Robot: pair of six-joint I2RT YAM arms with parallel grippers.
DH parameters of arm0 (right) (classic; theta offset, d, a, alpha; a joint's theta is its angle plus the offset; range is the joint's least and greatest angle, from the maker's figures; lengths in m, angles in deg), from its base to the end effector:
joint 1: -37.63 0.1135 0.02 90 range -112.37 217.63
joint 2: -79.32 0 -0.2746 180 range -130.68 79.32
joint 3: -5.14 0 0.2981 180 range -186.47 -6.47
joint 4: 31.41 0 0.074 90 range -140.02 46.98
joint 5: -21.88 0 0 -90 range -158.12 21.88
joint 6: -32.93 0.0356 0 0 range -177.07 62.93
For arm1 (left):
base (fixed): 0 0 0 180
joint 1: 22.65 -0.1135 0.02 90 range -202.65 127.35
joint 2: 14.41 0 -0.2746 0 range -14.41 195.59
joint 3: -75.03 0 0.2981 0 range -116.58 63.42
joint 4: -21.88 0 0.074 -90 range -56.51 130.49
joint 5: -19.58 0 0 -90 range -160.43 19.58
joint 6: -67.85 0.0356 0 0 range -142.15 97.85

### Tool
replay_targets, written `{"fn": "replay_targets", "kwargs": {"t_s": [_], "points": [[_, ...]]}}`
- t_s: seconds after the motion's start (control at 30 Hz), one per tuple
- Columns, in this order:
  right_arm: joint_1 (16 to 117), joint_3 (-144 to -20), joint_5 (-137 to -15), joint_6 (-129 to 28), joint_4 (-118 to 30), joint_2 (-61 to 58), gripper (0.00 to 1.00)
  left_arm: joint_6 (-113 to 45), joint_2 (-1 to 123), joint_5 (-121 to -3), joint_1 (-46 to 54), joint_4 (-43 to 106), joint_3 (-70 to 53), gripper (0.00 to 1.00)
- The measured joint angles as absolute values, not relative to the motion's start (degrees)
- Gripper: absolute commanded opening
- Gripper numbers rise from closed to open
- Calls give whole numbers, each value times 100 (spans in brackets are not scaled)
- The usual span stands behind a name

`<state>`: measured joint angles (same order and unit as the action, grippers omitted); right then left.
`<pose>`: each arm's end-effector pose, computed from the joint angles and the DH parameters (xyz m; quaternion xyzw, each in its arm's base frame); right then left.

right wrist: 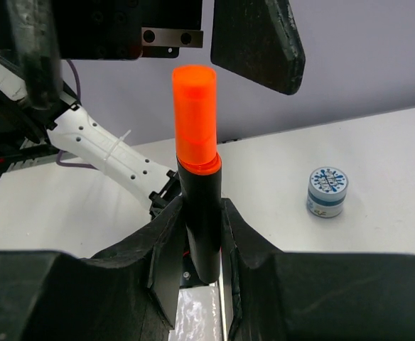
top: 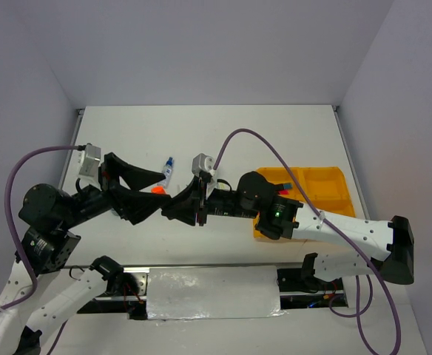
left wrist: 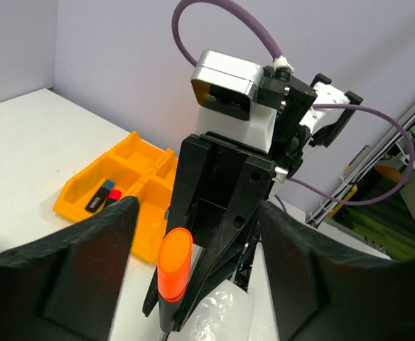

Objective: Sort the stationery into containers
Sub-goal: Close the pen cap on the pen.

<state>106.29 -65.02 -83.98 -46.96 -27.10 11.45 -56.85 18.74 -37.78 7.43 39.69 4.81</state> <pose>0.1081 0.3034 0.3922 -0.4120 0.5243 0.5402 0.5133 0.0995 -0.0798 0.4776 0.2066 0.5643 -0.5566 0.5737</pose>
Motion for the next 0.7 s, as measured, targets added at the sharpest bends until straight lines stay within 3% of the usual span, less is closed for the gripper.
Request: {"fn": "replay_targets", "kwargs": {"t_s": [0.03, 0.2, 0.3, 0.47, 0.57, 0.7], "points": [[10629, -6502, -8392, -4698, -2712, 1145, 0, -5685, 1876, -3776, 743, 3993, 481, 71], [10629, -6506, -8398, -4711, -2723, 1145, 0, -5678, 1878, -3748, 743, 3997, 481, 65], [10629, -6543, -8403, -4713, -2765, 1145, 0, -5687, 1885, -3704, 743, 3997, 481, 54], [10636, -6622, -8442, -4716, -2778, 1145, 0, -5665, 1889, -3597, 743, 4008, 481, 54], [10640, -6661, -8512, -4716, -2789, 1145, 0, -5630, 1889, -3564, 741, 4061, 481, 31], [10649, -6692, -8562, -4716, -2837, 1145, 0, -5573, 1902, -3540, 733, 4078, 481, 9]]}}
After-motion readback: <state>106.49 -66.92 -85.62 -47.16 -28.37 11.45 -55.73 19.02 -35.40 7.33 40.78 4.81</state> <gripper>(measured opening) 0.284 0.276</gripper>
